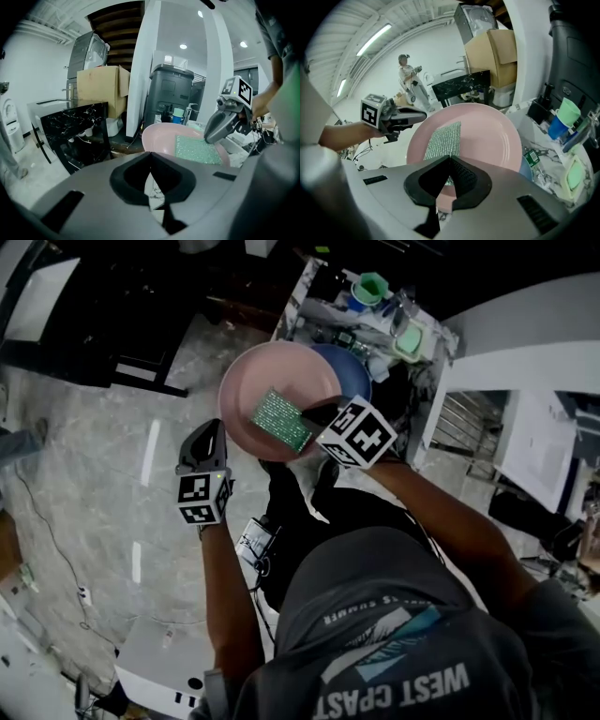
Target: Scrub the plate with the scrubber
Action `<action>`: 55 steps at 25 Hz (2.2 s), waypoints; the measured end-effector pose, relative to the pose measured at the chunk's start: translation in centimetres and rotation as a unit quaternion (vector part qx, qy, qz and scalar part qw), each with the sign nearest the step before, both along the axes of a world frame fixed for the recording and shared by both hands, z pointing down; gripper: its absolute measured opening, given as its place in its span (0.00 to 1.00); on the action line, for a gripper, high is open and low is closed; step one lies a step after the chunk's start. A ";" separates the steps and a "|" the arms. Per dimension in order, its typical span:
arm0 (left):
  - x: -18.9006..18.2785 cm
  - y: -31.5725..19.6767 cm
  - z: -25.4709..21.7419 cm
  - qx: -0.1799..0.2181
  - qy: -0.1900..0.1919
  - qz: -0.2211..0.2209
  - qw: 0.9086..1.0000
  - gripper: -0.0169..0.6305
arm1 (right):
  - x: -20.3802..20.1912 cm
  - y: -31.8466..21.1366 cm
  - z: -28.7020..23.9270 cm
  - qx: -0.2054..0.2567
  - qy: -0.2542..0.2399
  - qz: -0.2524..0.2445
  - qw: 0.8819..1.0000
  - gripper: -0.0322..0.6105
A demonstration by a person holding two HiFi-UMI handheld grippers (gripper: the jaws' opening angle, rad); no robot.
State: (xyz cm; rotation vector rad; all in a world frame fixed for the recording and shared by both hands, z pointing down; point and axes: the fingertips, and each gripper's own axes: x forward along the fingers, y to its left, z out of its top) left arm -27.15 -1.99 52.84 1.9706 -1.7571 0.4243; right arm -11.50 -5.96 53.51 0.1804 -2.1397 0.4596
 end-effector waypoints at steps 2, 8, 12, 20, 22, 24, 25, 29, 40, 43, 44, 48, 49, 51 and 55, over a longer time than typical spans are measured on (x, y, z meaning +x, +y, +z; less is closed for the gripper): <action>-0.1 0.0 0.5 -0.006 0.000 0.006 1.000 0.03 | -1.3 0.0 0.5 0.001 0.008 -0.014 1.000 0.10; -0.5 -0.4 0.7 -0.006 0.006 0.019 1.000 0.03 | -4.7 -2.3 1.2 0.011 0.026 -0.031 0.999 0.10; -0.5 -0.5 0.7 -0.005 0.006 0.026 1.000 0.03 | -5.0 -5.1 0.9 0.035 0.040 -0.034 0.998 0.10; -0.9 -1.0 0.8 -0.014 0.000 0.034 0.999 0.03 | -1.5 -8.8 0.1 0.068 0.071 -0.029 0.995 0.10; -1.1 -1.1 0.9 -0.021 -0.003 0.035 0.999 0.03 | -0.5 -8.9 -0.2 0.072 0.077 -0.031 0.994 0.10; -1.1 -1.3 0.8 -0.020 -0.007 0.038 0.999 0.03 | 0.4 -8.5 -0.4 0.071 0.084 -0.036 0.993 0.10; -1.1 -1.5 0.6 -0.019 -0.009 0.040 0.999 0.03 | 0.9 -8.2 -0.4 0.070 0.088 -0.040 0.993 0.10; -1.3 -1.8 0.5 -0.021 -0.014 0.042 0.999 0.03 | 2.3 -6.5 -0.2 0.062 0.101 -0.054 0.991 0.10; -1.0 -1.6 0.5 -0.017 -0.013 0.039 0.999 0.03 | 0.8 -0.8 0.6 0.046 0.094 -0.117 0.987 0.10; -0.9 -1.4 0.8 -0.021 -0.010 0.037 0.999 0.03 | -0.9 0.1 0.9 0.046 0.094 -0.137 0.985 0.10; -0.9 -1.4 0.8 -0.022 -0.009 0.036 0.999 0.03 | -1.5 0.3 1.1 0.046 0.093 -0.142 0.984 0.10; -0.9 -1.6 0.7 -0.018 -0.003 0.035 0.999 0.03 | -3.9 0.2 1.2 0.055 0.086 -0.153 0.983 0.10; -0.9 -1.6 0.8 -0.017 -0.002 0.035 0.999 0.03 | -4.3 0.0 1.2 0.058 0.085 -0.153 0.983 0.10; -1.0 -1.6 0.8 -0.013 0.000 0.036 0.999 0.03 | -5.0 -0.9 1.2 0.064 0.084 -0.151 0.983 0.10; -1.2 -1.7 0.7 -0.017 0.001 0.037 0.999 0.03 | -5.8 -3.6 1.1 0.076 0.089 -0.138 0.983 0.10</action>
